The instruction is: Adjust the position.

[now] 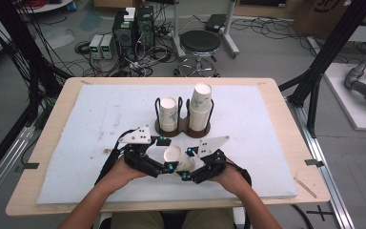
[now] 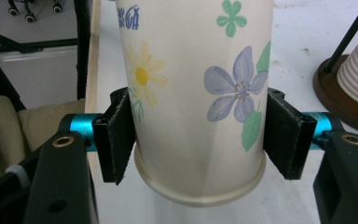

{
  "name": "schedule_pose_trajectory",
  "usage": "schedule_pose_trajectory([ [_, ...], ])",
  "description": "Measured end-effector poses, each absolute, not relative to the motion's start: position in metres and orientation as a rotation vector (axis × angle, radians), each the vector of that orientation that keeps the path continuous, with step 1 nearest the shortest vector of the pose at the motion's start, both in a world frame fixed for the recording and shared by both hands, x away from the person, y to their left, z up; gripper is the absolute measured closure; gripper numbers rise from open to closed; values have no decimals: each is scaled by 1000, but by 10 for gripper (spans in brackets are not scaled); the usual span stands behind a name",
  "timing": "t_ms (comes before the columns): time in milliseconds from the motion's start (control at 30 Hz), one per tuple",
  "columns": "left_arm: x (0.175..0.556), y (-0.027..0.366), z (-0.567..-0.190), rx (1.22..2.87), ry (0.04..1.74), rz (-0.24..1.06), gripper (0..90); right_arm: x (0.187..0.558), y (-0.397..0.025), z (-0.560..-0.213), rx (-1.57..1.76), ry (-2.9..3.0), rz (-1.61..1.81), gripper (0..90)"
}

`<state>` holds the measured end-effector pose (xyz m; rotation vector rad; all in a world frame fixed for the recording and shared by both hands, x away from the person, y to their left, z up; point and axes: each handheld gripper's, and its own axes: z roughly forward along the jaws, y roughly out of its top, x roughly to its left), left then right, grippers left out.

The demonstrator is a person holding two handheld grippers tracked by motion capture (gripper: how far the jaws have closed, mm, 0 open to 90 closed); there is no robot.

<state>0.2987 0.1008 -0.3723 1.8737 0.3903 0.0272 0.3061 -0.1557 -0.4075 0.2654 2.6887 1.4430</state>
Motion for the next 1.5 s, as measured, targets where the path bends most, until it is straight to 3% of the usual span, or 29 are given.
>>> schedule_pose_trajectory([
  [1033,301,105,-370,2024,280,-12,165,312,-128,-353,-63,2935,841,339],
  [1433,301,96,-374,2081,248,-42,230,312,-118,-352,-83,3001,736,338],
  [1500,301,95,-374,2092,232,-47,273,312,-117,-352,-85,3000,732,338],
])
